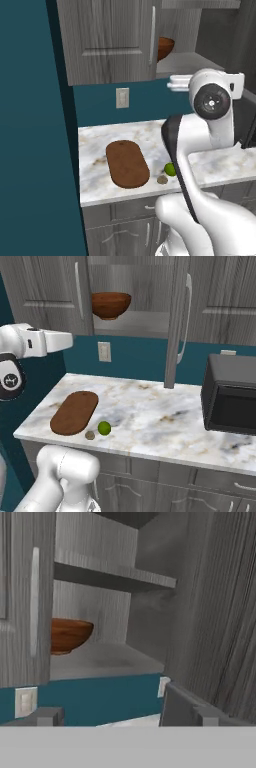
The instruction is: Open the cabinet. Place the bowl and condiment on the counter. Then place the lime and garlic on the cutting board.
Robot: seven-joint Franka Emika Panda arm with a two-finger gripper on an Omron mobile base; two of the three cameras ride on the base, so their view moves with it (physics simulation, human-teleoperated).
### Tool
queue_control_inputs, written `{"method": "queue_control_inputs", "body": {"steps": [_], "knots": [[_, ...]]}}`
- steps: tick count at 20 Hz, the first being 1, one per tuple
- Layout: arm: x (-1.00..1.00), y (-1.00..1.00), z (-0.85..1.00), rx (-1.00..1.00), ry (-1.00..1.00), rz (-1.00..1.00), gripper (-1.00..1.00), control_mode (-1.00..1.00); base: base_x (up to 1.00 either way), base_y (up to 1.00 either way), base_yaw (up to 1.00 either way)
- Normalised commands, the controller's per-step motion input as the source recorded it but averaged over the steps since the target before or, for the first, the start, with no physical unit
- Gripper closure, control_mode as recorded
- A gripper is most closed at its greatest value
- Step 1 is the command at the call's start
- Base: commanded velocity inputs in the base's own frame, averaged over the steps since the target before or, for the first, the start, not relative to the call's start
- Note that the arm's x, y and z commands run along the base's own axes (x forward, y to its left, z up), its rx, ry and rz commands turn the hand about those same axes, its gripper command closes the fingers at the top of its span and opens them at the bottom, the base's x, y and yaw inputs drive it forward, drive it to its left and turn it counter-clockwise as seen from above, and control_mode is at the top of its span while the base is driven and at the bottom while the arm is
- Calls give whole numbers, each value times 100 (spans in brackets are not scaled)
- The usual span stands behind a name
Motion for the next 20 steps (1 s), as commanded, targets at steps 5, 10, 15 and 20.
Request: {"method": "queue_control_inputs", "body": {"steps": [5, 10, 15, 20], "knots": [[15, 7, 0, 3, -3, 15, -100, -100, 0, 0, 0], [17, 1, 0, 2, -4, 13, -100, -100, 0, 0, 0], [25, 12, 0, 1, -3, 12, -100, -100, 0, 0, 0], [41, 36, 0, 0, 0, 7, -100, -100, 0, 0, 0]]}}
